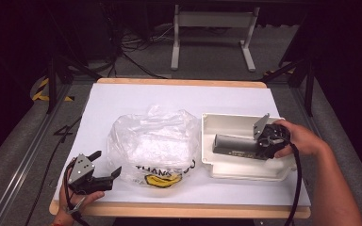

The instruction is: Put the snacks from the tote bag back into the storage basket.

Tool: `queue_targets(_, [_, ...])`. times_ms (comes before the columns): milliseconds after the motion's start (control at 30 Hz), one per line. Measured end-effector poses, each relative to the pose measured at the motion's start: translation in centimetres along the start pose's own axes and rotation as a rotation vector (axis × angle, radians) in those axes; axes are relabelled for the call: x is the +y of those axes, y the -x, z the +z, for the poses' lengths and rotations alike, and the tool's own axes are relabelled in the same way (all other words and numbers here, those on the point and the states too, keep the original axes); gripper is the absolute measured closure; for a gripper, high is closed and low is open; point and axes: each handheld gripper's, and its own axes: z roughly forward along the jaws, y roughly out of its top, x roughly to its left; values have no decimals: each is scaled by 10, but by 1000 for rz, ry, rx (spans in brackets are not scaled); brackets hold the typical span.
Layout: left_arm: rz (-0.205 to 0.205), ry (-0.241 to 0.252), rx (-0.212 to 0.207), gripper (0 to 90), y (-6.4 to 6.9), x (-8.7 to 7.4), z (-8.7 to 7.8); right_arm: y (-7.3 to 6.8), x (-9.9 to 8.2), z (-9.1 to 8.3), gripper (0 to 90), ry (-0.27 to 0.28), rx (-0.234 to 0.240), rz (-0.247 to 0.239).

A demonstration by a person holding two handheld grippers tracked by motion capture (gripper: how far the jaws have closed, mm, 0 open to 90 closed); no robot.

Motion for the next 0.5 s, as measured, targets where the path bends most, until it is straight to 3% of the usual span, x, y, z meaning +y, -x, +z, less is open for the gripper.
queue_targets(500, [2, 2, 0, 98, 0, 0, 0, 2, -4, -1, 404, -26, -39, 32])
